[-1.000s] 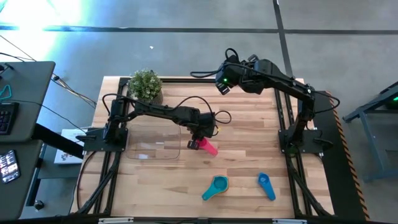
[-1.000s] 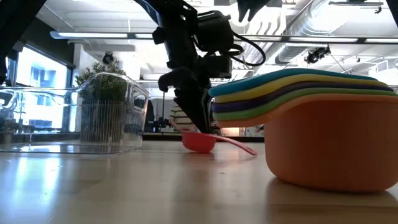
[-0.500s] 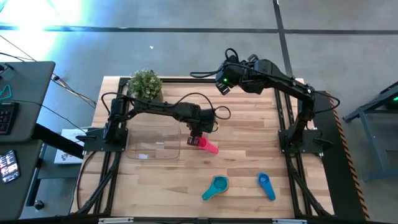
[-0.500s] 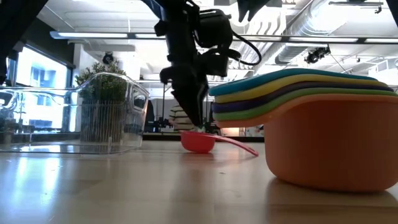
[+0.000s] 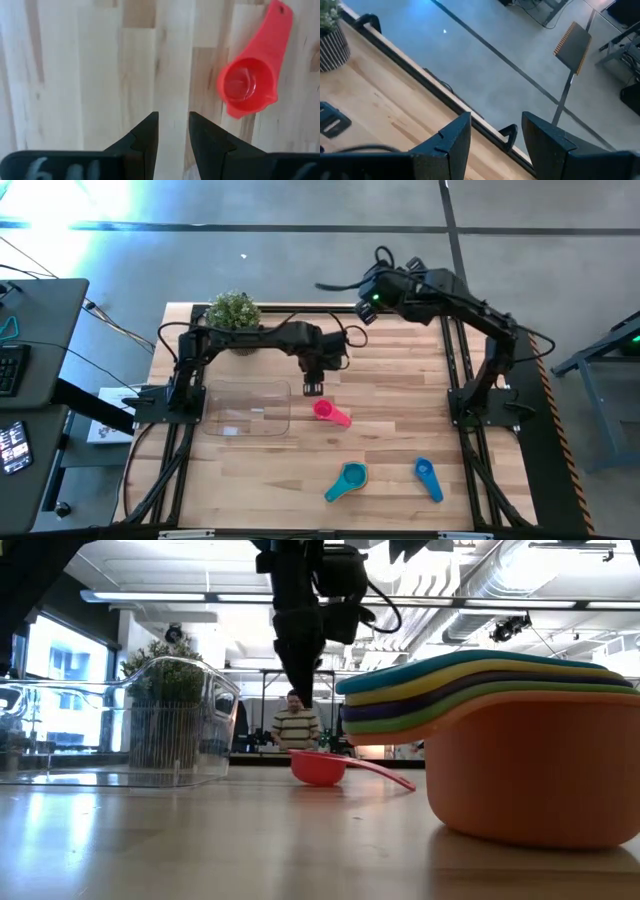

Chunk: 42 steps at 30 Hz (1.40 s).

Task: Nest measuring cups in basket
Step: Stack the red measuring cup on top of the light blue measuring cup

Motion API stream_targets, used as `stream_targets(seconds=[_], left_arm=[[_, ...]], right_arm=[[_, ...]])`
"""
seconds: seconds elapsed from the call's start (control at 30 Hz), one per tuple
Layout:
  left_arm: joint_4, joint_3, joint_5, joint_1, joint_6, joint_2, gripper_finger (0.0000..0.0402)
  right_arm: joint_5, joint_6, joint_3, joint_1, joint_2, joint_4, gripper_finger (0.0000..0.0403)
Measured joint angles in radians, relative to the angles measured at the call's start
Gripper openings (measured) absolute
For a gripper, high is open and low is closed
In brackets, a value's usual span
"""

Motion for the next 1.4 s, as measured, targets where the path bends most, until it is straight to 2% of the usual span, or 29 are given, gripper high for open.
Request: stream_targets(seconds=[0.3,0.6,0.8,0.97,1.07,1.4], left_arm=[[-0.066,0.002,-0.004,0.024,-0.046,-0.128,0.0097],[-0.075,0.003,-0.022,0.036,-0.147,-0.376,0.0097],[-0.131,0.003,-0.089,0.035,-0.196,-0.530,0.0096],[-0.224,0.002,-0.182,0.035,-0.252,-0.631,0.0095],[-0.286,0.002,-0.203,0.035,-0.295,-0.685,0.0095],[-0.380,0.002,-0.245,0.032,-0.390,-0.849,0.0097]], right_arm=[[-0.011,-0.057,0.001,-0.067,-0.085,-0.005,0.0170],[-0.305,-0.091,-0.001,-0.207,-0.114,-0.054,0.0170],[-0.397,-0.117,-0.001,-0.248,-0.110,-0.078,0.0170],[-0.460,-0.128,-0.001,-0.253,-0.109,-0.080,0.0170],[-0.493,-0.128,-0.005,-0.253,-0.103,-0.078,0.0170],[-0.663,-0.109,-0.287,-0.224,-0.101,0.095,0.0170]])
